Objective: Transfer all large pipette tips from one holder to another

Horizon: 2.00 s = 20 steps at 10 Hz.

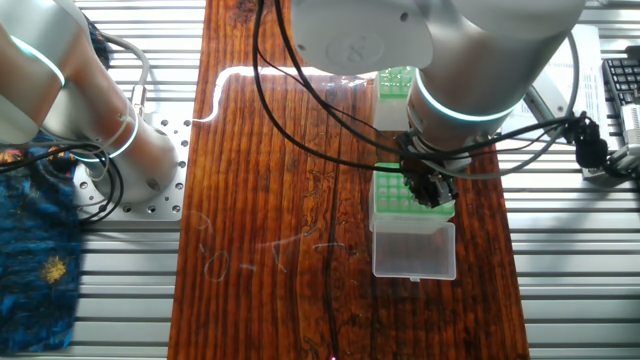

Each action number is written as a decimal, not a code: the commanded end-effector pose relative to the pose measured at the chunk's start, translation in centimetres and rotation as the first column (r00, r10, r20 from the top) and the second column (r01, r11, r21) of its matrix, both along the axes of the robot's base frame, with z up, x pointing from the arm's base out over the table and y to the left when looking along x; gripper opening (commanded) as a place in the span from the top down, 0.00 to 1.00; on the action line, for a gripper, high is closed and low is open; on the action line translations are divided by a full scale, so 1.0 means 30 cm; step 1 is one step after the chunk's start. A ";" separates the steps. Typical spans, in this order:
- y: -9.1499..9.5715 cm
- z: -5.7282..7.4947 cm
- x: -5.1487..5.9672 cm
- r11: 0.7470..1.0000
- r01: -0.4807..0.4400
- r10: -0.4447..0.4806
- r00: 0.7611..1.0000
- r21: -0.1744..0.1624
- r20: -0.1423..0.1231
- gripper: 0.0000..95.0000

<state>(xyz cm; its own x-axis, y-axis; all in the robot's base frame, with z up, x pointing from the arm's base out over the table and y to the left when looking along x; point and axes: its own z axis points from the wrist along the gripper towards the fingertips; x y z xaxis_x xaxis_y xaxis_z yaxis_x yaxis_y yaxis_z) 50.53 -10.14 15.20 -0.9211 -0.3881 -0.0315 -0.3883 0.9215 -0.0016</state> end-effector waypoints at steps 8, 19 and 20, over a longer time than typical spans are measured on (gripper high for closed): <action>0.005 -0.004 0.007 1.000 0.002 -0.002 1.000 -0.002 -0.003 1.00; 0.040 0.192 0.018 1.000 -0.027 0.026 0.999 -0.011 -0.034 1.00; 0.047 0.215 0.015 1.000 -0.029 0.028 0.999 -0.012 -0.035 1.00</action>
